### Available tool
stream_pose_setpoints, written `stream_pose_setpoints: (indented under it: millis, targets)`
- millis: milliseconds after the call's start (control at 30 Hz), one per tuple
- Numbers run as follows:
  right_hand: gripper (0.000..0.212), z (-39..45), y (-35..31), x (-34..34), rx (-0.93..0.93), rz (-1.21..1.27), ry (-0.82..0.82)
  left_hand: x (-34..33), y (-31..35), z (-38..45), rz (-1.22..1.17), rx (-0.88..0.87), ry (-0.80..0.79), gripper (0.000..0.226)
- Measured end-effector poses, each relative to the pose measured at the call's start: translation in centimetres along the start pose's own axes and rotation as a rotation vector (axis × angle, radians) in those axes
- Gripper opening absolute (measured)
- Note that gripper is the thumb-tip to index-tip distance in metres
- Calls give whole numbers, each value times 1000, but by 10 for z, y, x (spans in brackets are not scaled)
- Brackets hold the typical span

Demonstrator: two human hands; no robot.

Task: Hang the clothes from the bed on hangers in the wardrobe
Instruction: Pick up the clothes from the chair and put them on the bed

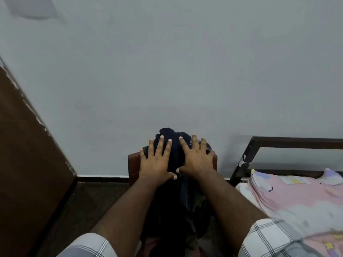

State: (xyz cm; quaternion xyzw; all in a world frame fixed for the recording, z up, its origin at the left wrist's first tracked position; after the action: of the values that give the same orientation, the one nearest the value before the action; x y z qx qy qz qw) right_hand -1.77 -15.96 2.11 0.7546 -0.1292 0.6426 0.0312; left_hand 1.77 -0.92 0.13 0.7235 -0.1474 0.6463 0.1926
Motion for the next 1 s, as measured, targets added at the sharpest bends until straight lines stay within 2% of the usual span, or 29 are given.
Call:
stream_pose_setpoints:
  millis: [233, 400, 533, 633, 800, 1000]
  targets:
    - [141, 39, 7, -29, -14, 20, -85, -23, -11, 42, -57, 3, -89, 147]
    - [146, 54, 13, -43, -7, 103, -92, -39, -15, 62, -155, 12, -163, 150]
    - [147, 60, 13, -52, 2, 158, -76, -47, -15, 66, -185, 13, -159, 151]
    - [144, 64, 12, -56, 19, 191, -23, -52, -15, 70, -168, 13, -129, 149]
    - [123, 68, 12, -62, 44, 186, 57, -60, -12, 71, -121, 9, -35, 141]
    - [123, 66, 16, -65, 30, 135, 72, -61, -20, 71, -213, 12, -83, 130]
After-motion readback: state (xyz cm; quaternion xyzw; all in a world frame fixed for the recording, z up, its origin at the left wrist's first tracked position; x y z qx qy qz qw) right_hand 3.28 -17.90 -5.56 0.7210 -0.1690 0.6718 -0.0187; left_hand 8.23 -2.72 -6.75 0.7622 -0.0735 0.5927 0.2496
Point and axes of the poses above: each hand's wrist, its own z-axis towards the middle knuckle, its own x-axis out of the back of the hand, y = z × x, the point moved 2 cm from there along z, towards the middle knuckle, and after that the axes turned 9 degrees about -y, right-handed, at the moved point
